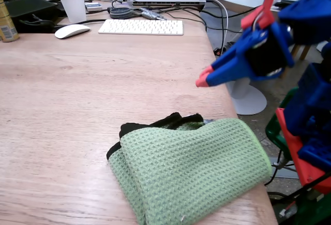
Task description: Clean the table
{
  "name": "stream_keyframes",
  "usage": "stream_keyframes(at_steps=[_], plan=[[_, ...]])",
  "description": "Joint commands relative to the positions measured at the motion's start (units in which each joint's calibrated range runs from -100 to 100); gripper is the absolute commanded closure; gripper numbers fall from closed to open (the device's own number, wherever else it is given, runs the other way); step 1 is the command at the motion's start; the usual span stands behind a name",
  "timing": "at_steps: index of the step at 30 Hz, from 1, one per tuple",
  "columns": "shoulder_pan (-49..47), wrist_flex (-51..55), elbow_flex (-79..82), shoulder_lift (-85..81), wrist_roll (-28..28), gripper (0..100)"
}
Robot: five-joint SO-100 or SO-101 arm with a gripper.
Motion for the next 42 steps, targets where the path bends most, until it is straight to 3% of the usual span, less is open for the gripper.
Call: stream_keyframes(at_steps=[1, 42], plan=[[0.3, -0.9, 8.1, -4.3, -2.1, 100], [1.1, -0.9, 9.4, -4.4, -1.6, 100]])
